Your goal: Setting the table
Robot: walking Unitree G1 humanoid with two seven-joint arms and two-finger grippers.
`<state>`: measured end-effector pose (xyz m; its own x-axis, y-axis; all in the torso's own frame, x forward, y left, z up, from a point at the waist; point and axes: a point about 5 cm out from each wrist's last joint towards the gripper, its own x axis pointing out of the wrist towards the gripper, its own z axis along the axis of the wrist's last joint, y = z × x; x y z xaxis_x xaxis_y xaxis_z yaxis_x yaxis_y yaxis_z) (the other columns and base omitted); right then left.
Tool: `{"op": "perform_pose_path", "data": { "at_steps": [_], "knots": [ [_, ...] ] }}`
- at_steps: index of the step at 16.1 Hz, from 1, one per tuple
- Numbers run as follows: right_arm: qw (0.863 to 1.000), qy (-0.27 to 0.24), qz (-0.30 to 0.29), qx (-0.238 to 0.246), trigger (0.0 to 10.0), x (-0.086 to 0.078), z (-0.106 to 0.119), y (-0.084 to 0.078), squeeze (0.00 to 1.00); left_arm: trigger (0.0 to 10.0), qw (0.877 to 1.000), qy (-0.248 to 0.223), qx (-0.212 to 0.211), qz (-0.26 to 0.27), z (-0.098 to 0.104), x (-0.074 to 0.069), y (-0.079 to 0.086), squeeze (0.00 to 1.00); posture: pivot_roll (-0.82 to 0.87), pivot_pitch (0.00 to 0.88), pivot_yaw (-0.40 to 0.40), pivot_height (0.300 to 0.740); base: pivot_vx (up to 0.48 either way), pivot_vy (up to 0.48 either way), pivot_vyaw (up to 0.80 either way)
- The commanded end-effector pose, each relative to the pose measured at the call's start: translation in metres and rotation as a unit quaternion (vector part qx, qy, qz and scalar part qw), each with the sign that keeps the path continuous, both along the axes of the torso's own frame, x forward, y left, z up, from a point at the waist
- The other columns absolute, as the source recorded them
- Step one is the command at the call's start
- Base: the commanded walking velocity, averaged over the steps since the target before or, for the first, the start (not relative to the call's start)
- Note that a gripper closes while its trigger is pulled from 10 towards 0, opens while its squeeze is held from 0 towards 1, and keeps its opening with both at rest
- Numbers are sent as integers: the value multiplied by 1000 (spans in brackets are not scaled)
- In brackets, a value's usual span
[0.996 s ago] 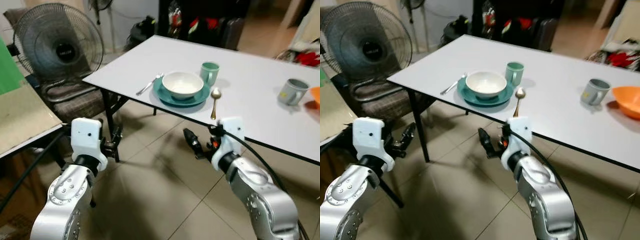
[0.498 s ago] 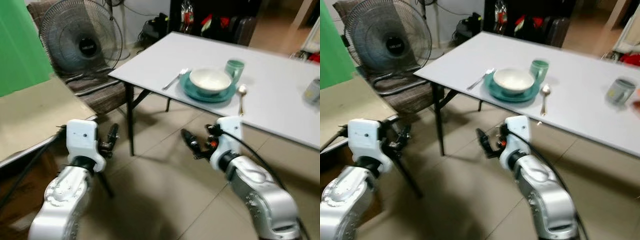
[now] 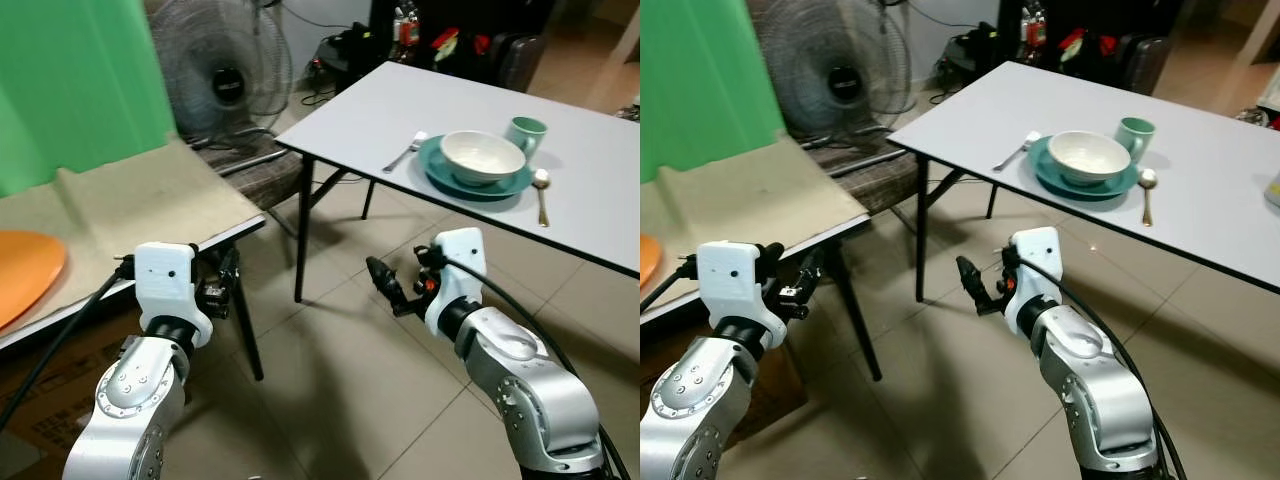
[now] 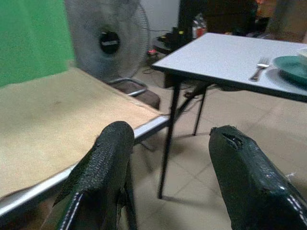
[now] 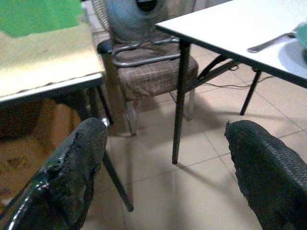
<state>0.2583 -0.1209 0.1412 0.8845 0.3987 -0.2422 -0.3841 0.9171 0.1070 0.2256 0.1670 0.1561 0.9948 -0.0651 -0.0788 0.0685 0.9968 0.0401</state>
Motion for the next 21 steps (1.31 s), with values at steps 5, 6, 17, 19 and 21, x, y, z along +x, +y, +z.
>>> {"op": "perform_pose_path", "data": {
  "at_steps": [5, 6, 17, 19, 21],
  "knots": [
    [1000, -15, 6, -9, 10000, 3, 4, 1, 0, 10000, 999, -31, 5, 4, 10, 3, 3, 0, -56, 0, -5, 740, 175, 0, 535],
    [1000, -15, 3, -3, 10000, 3, 4, 2, 0, 10000, 1000, -30, 6, 4, 10, 2, 3, 0, -55, 0, 2, 740, 322, 0, 0],
    [999, -19, 44, 7, 10000, 8, 1, 10, 0, 10000, 999, -38, 23, 8, 19, -3, 10, 0, 9, 0, -5, 740, 336, 0, 218],
    [997, -21, 73, 15, 10000, 7, 2, 16, 0, 10000, 998, -51, 30, 6, 27, -2, 9, 0, 27, 0, -8, 740, 354, 0, 800],
    [995, -22, 93, 16, 10000, 7, 3, 19, 0, 10000, 998, -56, 30, 9, 31, -2, 9, 0, 32, 0, -10, 740, 351, 0, 800]
  ]
}}
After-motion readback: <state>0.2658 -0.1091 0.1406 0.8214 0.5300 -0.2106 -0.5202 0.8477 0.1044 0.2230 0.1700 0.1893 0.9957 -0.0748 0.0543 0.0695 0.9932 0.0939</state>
